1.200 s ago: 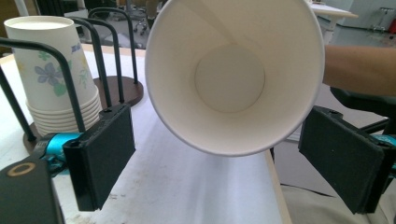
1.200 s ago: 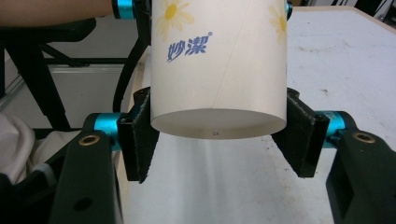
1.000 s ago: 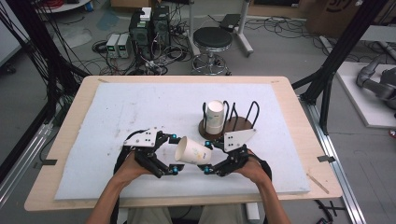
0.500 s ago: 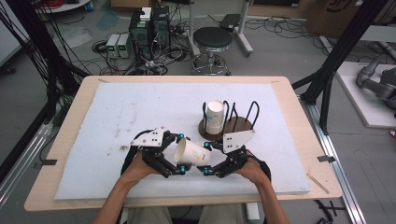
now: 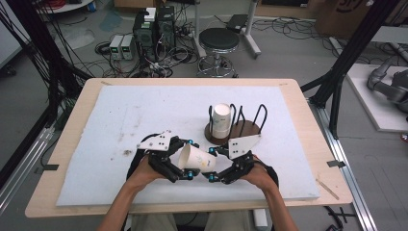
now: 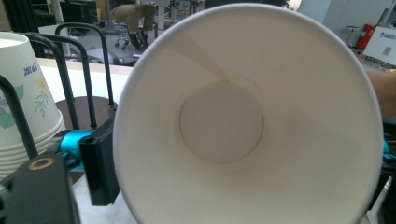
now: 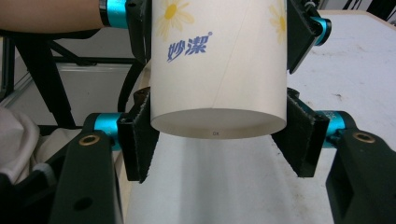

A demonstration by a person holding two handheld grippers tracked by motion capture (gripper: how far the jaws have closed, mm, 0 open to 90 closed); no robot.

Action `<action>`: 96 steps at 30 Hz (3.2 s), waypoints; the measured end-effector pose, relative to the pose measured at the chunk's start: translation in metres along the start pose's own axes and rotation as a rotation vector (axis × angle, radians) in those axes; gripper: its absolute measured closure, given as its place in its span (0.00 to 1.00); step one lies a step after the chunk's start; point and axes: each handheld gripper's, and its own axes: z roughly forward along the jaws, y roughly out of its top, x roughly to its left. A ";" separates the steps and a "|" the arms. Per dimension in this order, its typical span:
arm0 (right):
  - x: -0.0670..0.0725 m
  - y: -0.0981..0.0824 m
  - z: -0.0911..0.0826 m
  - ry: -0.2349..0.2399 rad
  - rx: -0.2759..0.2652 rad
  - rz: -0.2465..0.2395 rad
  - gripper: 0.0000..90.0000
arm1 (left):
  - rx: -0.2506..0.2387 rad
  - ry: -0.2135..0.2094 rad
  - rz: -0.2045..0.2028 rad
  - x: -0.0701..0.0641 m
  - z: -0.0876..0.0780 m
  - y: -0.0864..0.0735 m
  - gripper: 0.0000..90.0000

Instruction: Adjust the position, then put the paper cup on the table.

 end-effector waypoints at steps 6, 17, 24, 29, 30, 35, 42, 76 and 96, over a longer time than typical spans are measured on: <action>0.000 0.000 0.000 -0.003 0.004 -0.001 0.41 | 0.000 -0.018 0.016 -0.001 -0.001 0.001 0.31; 0.000 0.000 0.000 -0.013 0.013 -0.007 0.41 | 0.006 -0.013 0.028 -0.001 -0.001 0.002 0.34; 0.001 0.000 0.004 -0.025 0.023 0.020 0.23 | 0.032 0.007 0.040 -0.002 -0.004 0.005 0.35; 0.001 -0.001 0.000 -0.065 0.032 0.037 0.22 | 0.076 0.039 0.041 0.000 -0.009 0.010 0.35; 0.001 -0.002 0.000 -0.072 0.035 0.035 0.22 | 0.085 0.047 0.040 0.001 -0.010 0.012 0.35; 0.002 -0.008 -0.009 -0.148 0.032 0.069 0.22 | 0.143 0.092 0.033 0.004 -0.015 0.015 0.35; 0.006 -0.021 -0.025 -0.276 0.016 0.124 0.22 | 0.242 0.128 0.022 0.010 -0.018 0.020 0.35; 0.016 -0.085 -0.069 -0.855 0.059 0.355 0.22 | 0.705 0.183 0.040 0.047 -0.025 0.052 0.35; 0.017 -0.091 -0.069 -0.885 0.033 0.366 0.22 | 0.771 0.201 0.051 0.052 -0.026 0.056 0.35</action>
